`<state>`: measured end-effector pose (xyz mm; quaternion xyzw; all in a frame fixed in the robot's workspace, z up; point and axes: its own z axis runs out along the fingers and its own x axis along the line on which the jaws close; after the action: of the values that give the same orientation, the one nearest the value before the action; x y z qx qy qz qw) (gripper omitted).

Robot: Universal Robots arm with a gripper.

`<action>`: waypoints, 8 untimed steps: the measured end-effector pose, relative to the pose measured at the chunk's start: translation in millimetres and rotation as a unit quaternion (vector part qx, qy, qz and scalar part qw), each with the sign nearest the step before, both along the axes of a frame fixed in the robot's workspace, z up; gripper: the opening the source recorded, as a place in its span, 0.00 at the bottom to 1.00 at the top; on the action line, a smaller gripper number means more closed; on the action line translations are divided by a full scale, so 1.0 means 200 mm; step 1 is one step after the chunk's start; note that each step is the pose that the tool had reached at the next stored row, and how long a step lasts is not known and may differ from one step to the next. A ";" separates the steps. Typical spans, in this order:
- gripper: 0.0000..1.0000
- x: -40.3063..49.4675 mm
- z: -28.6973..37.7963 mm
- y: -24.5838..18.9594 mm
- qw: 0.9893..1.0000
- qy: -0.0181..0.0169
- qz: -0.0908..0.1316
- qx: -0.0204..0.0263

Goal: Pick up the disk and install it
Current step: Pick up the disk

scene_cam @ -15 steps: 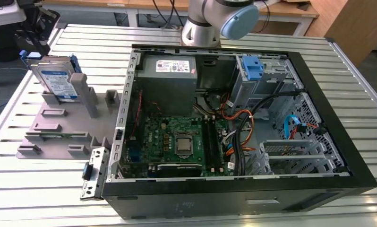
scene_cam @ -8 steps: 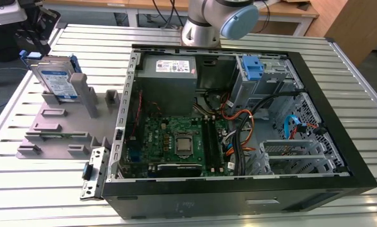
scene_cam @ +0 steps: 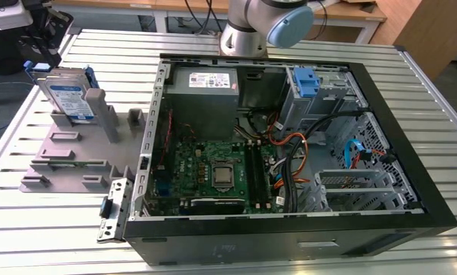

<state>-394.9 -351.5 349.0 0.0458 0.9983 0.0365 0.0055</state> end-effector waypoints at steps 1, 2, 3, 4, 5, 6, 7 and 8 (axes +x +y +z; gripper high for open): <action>0.11 0.000 0.000 0.000 1.000 0.000 0.000 0.000; 0.11 0.000 0.000 0.000 1.000 0.000 0.000 0.000; 0.11 0.000 0.000 0.000 1.000 0.000 0.000 0.000; 0.11 0.000 0.000 0.000 1.000 0.000 0.000 0.000; 0.11 0.000 0.000 0.000 1.000 0.000 0.003 0.000; 0.11 0.000 -0.001 0.000 1.000 0.000 0.009 0.000; 0.11 0.000 0.000 0.000 1.000 0.000 0.016 0.000; 0.11 0.000 0.000 0.000 1.000 0.000 0.024 0.000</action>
<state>-394.9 -351.4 348.9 0.0219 0.9991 0.0366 0.0046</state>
